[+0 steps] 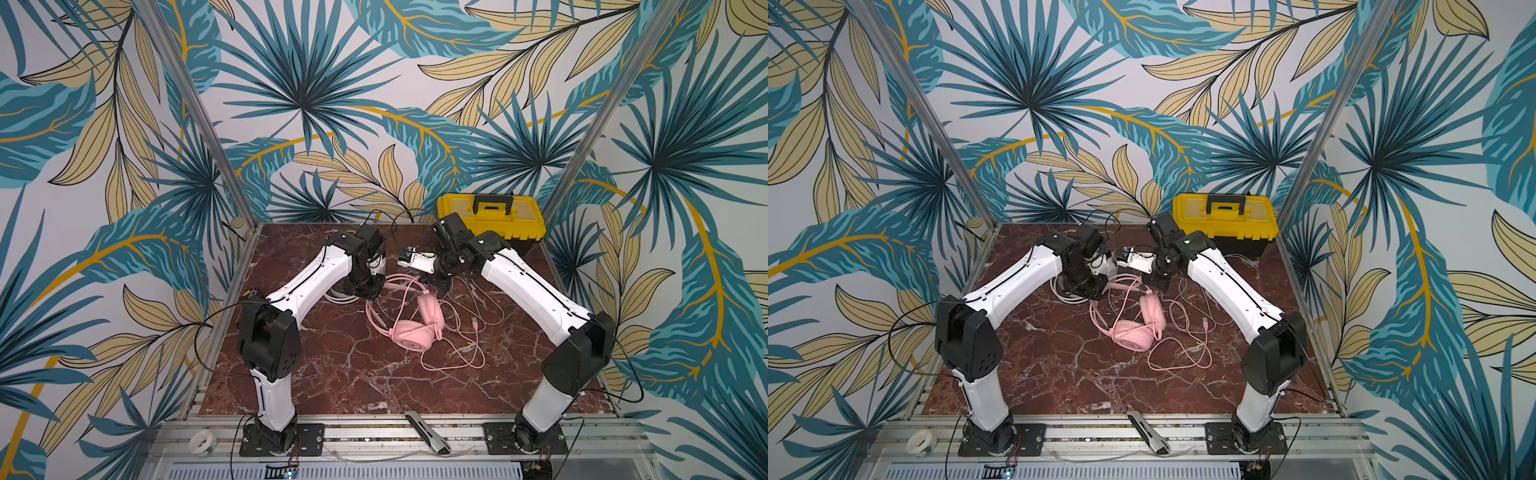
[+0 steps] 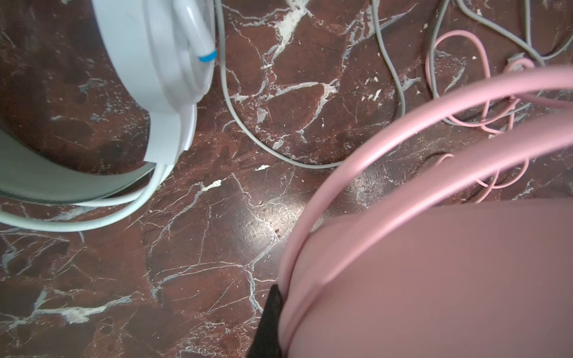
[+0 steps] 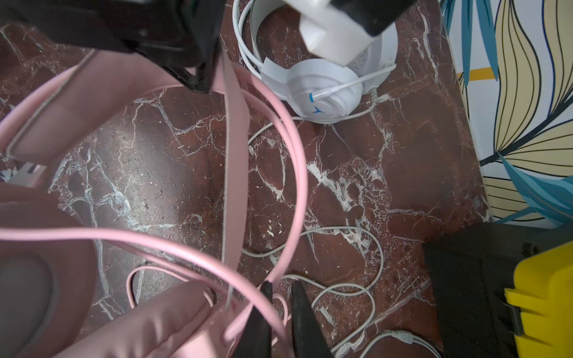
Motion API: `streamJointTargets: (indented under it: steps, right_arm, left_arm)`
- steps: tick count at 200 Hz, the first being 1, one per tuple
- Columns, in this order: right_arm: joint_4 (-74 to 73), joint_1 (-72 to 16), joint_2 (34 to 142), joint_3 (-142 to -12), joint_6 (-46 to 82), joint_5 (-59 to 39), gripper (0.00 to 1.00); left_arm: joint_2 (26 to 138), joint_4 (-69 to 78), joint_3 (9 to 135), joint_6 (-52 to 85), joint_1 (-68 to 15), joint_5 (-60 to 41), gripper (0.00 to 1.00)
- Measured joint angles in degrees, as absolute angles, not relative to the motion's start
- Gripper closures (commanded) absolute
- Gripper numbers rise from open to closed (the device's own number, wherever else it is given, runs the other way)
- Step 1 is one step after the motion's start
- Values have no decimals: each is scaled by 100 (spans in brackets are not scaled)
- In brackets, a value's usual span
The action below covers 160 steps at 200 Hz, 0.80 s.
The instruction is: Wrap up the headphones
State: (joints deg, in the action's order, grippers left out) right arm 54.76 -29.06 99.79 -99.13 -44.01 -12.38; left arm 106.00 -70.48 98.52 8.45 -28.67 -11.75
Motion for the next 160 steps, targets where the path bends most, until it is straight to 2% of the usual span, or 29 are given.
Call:
streamJointTargets:
  steps: [48,90,133,160]
  right_arm:
    - [4831,-2379,9979,-9561,-3557,-2217,71]
    - [3975,-2296,9979,-8617,-2792,-2832,69]
    - [2982,-2298,9915,-7686,-2001,-3197,62]
    - [2364,-2298,9769,-7019,-1546,-3273,61]
  left_arm:
    - [10368,-7076,9666,670,-2864,-1382,100]
    - [10191,-7072,9476,609,-2757,-1699,100]
    - [10014,-6956,9247,622,-2491,-2150,100]
    - [9889,-6851,9220,698,-2311,-2397,100]
